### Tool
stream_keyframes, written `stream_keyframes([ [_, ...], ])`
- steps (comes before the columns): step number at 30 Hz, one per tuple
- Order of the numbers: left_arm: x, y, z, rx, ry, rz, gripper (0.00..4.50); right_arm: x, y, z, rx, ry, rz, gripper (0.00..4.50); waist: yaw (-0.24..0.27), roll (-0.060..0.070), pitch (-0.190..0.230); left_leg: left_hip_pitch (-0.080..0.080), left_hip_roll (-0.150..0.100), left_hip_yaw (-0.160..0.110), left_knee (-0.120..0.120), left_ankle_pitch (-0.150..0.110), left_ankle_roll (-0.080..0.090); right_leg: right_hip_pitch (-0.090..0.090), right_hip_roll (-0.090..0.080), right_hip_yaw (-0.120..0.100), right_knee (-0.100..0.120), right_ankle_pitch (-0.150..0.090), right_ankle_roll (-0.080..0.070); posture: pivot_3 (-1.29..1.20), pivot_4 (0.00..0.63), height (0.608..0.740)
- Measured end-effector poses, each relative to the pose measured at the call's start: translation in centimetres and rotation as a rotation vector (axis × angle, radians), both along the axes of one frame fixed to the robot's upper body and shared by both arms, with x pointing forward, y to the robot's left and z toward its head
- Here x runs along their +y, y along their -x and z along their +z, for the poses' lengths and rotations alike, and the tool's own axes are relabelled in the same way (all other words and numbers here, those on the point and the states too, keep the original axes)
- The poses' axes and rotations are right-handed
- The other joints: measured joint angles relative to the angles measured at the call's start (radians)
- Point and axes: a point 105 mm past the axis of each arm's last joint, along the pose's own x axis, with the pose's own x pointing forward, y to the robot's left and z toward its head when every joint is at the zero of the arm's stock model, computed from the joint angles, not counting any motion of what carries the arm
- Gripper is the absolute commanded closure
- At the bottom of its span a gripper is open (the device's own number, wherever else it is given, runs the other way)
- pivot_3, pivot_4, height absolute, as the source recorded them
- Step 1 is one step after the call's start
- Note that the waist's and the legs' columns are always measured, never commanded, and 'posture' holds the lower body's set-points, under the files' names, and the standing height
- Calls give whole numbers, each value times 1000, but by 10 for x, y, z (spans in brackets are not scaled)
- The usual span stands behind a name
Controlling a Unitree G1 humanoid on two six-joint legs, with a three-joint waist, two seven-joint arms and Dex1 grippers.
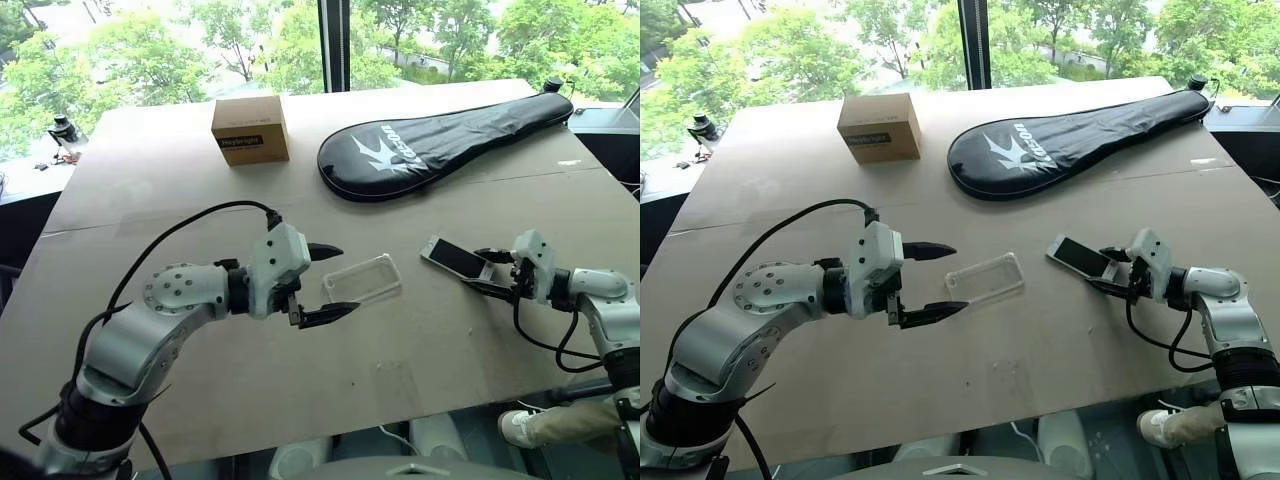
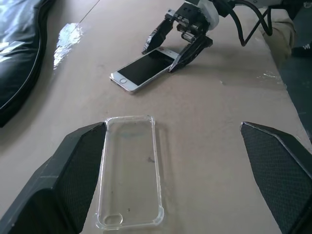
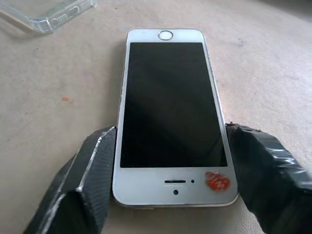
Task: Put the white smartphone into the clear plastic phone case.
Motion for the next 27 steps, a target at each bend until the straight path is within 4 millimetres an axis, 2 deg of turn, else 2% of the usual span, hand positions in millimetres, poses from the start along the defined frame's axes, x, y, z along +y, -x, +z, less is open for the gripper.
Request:
stream_keyframes([
  [5,5,-9,-3,-2,11,36,0,-1,-3,3,-4,6,5,1567,1,-2,-1,0,0,0,1,0,0,0,0,0,0,0,0,0,150,740],
  [8,6,-14,-3,-7,33,58,836,0,-5,10,-2,16,23,1567,0,0,0,0,0,0,1,0,0,0,0,0,0,0,0,0,150,740],
  [12,10,-22,3,-30,71,94,2844,9,-9,22,28,26,91,1567,-6,3,2,-3,0,2,0,0,0,-5,0,2,1,0,0,0,150,740],
  [15,10,-29,9,-55,101,107,4339,32,-15,48,17,34,231,1567,-16,7,5,-8,0,3,0,3,-4,-11,0,4,2,0,0,0,150,740],
  [19,12,-33,8,-36,134,114,4432,51,-24,84,-49,62,356,1567,-18,7,5,-11,0,2,-1,3,-4,-13,0,2,0,0,0,0,150,740],
  [20,13,-34,8,-35,135,114,4432,55,-24,88,-54,75,384,1567,-18,7,5,-12,0,1,-1,3,-4,-14,0,1,0,0,0,0,150,740],
  [23,16,-39,10,-38,143,124,4432,75,-20,89,-51,161,522,1567,-18,7,5,-24,0,1,0,3,-5,-26,-1,2,1,1,1,0,150,740],
  [27,14,-52,16,-47,202,160,4432,106,-22,86,-138,297,681,1567,-19,7,5,-36,0,1,3,4,-7,-39,-1,2,5,1,0,0,150,740],
])
